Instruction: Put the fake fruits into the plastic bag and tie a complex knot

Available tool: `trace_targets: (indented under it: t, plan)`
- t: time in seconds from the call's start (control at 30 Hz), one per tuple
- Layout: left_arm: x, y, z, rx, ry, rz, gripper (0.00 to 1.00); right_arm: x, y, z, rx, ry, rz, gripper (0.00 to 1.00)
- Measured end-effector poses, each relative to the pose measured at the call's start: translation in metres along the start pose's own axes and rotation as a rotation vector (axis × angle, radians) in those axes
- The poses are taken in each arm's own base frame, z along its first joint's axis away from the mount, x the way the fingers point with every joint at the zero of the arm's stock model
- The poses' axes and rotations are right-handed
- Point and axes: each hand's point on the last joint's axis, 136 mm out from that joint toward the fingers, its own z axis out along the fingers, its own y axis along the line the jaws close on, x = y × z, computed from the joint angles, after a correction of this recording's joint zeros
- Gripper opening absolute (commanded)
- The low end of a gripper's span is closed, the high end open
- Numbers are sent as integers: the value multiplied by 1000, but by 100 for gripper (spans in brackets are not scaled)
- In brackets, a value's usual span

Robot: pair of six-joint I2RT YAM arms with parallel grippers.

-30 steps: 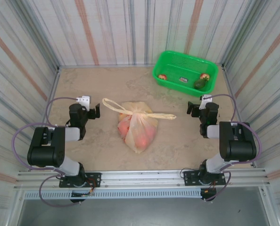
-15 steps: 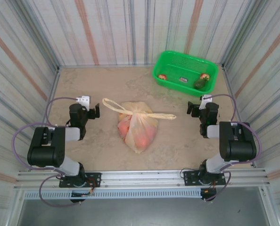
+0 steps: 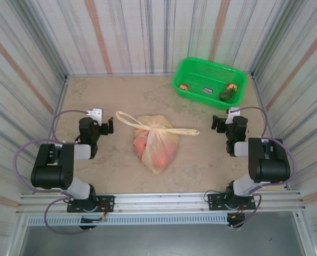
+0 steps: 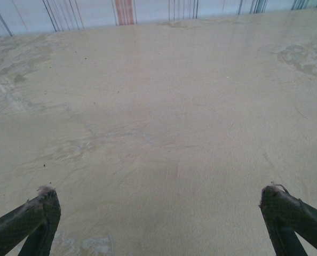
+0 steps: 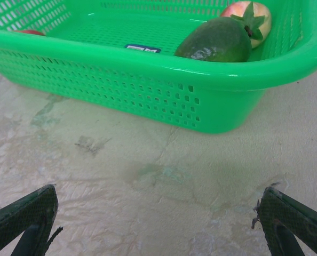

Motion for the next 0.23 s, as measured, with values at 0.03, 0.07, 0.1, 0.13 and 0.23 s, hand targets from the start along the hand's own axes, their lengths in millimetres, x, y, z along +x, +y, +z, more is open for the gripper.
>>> trace_targets:
  t: [0.03, 0.07, 0.1, 0.13, 0.23]
  plan:
    - [0, 1, 0, -1, 0, -1, 99, 0, 0, 0, 0, 0, 0, 99]
    - [0, 2, 0, -4, 0, -2, 99, 0, 0, 0, 0, 0, 0, 99]
    - [0, 2, 0, -5, 0, -2, 99, 0, 0, 0, 0, 0, 0, 99]
    - [0, 2, 0, -5, 1, -1, 99, 0, 0, 0, 0, 0, 0, 99]
    - [0, 1, 0, 2, 0, -2, 99, 0, 0, 0, 0, 0, 0, 99]
